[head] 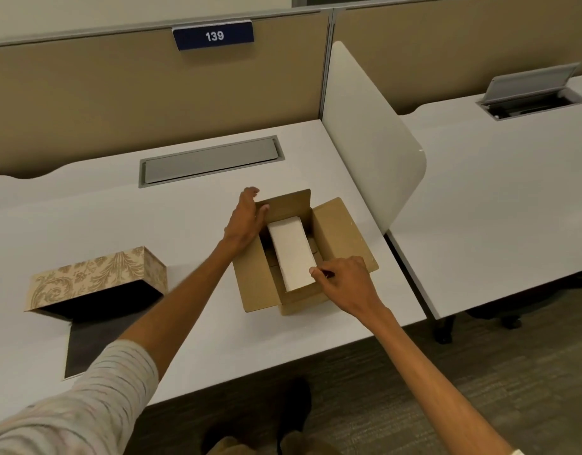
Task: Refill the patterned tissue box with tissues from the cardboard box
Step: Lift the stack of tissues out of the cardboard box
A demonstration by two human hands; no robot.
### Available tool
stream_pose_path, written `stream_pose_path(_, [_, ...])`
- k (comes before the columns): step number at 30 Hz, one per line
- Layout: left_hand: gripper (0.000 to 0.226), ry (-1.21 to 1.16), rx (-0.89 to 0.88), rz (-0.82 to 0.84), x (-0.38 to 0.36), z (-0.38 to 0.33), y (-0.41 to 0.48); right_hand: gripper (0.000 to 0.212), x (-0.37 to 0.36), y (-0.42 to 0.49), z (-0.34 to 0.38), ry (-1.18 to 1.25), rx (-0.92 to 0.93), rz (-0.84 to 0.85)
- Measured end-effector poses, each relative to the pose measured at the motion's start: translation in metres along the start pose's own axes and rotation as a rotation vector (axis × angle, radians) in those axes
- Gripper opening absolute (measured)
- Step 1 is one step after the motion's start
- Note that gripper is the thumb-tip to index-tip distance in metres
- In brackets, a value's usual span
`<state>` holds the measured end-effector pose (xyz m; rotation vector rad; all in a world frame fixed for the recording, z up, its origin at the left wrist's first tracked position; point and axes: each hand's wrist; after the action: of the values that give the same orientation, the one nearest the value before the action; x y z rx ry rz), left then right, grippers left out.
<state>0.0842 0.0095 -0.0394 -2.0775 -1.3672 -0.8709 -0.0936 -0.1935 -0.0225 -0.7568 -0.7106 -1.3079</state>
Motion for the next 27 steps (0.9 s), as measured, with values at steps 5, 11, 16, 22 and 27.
stream_pose_path(5, [0.034, 0.017, -0.027, -0.107, -0.002, -0.008, 0.009, 0.025, -0.006, -0.017, -0.007, 0.046, 0.005, 0.109])
stream_pose_path(11, [0.053, -0.127, 0.093, -0.07, -0.013, -0.003, 0.01, 0.047, -0.025, -0.034, -0.021, -0.117, 0.042, 0.217])
stream_pose_path(16, [0.062, 0.425, 0.022, 0.182, -0.026, 0.02, 0.01, 0.051, -0.051, -0.044, -0.033, -0.273, 0.085, 0.15])
stream_pose_path(22, [0.055, 0.398, 0.011, 0.306, -0.034, 0.028, 0.004, 0.052, -0.073, -0.049, -0.05, -0.299, 0.102, 0.124])
stream_pose_path(27, [0.041, 0.208, 0.032, 0.252, -0.032, 0.026, 0.008, 0.051, -0.086, -0.047, -0.057, -0.242, 0.104, 0.059])
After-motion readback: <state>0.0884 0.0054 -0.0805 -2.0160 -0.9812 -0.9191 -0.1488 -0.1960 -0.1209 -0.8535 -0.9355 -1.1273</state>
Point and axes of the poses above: each hand's wrist, its own y-axis towards the middle knuckle, its own x-axis out of the back of the hand, z = x × y, and after that the axes turned 11 degrees about z, right-handed
